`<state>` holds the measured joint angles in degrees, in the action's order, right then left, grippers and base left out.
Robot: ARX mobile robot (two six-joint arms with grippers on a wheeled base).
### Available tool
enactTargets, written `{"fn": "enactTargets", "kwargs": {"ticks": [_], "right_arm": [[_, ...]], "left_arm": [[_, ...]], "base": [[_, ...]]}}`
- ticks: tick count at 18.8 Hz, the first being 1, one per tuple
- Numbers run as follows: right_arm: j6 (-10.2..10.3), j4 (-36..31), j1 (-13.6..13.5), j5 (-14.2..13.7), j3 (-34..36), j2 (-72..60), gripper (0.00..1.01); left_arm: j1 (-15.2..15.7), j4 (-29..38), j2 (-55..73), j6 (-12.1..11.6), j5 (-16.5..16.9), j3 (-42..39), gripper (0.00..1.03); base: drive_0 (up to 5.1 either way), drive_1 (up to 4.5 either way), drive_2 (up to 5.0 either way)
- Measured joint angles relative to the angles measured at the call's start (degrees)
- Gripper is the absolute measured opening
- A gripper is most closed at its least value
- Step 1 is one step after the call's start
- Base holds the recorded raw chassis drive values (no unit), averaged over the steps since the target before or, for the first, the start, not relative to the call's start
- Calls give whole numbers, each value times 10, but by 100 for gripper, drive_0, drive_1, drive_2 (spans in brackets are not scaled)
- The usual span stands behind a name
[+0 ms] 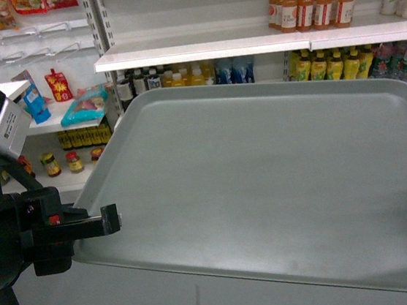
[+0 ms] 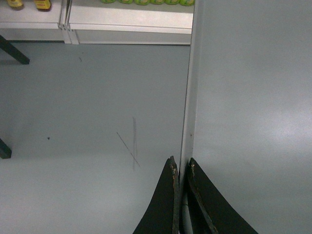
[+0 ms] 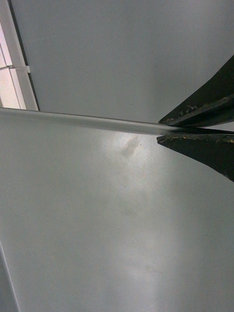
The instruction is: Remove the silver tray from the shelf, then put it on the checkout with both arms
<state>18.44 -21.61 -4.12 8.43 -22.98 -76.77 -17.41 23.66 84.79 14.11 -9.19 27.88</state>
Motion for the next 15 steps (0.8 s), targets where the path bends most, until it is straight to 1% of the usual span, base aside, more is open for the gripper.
{"fn": "enactTargets", "kwargs": {"ticks": [8,15], "right_arm": [[0,-2,2,0,0,0,2],[0,-1,2,2,0,0,2]], "left_arm": [[0,4,0,0,0,0,3],[0,0,0,0,0,0,3]], "base": [[1,-428,431],[-449,60,405]]}}
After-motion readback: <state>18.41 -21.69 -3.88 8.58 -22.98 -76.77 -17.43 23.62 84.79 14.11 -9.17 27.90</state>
